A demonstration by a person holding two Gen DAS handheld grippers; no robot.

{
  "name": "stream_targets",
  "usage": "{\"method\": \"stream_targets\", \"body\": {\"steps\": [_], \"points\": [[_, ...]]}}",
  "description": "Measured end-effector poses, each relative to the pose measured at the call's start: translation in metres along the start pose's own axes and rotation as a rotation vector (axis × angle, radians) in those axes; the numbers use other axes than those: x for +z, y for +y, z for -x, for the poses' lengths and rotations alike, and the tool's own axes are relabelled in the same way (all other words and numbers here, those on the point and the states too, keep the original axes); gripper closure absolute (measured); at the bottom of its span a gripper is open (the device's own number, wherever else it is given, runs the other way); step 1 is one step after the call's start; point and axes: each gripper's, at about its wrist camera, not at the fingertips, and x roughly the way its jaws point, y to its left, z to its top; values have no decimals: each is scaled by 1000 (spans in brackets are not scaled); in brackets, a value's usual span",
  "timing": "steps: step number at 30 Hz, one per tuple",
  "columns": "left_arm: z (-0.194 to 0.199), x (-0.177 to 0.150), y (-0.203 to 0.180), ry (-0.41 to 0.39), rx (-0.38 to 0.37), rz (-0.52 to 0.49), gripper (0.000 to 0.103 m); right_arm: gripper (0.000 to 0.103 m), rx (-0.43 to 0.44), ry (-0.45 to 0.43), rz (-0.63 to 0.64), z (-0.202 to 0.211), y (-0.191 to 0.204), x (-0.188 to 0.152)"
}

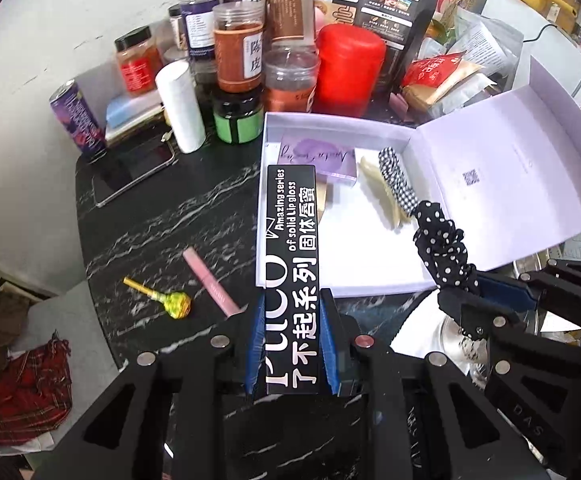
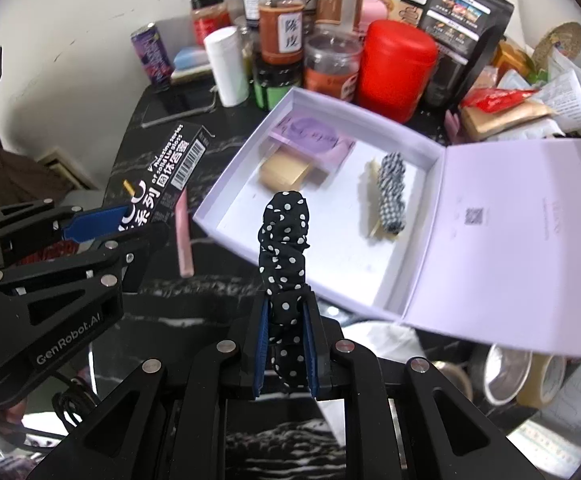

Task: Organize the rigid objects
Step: 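Lower the PUCO box with the left gripper while the right gripper lowers the polka-dot scrunchie into the box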

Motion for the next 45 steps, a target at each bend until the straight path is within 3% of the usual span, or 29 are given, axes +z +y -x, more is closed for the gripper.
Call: {"method": "stream_targets", "body": {"steps": [24, 45], "points": [[-47, 88, -27, -14, -50, -70, 78, 87, -69, -43, -32, -24, -62, 62], [-121, 116, -53, 57, -56, -110, 78, 87, -99, 16, -74, -80, -108, 78]]}}
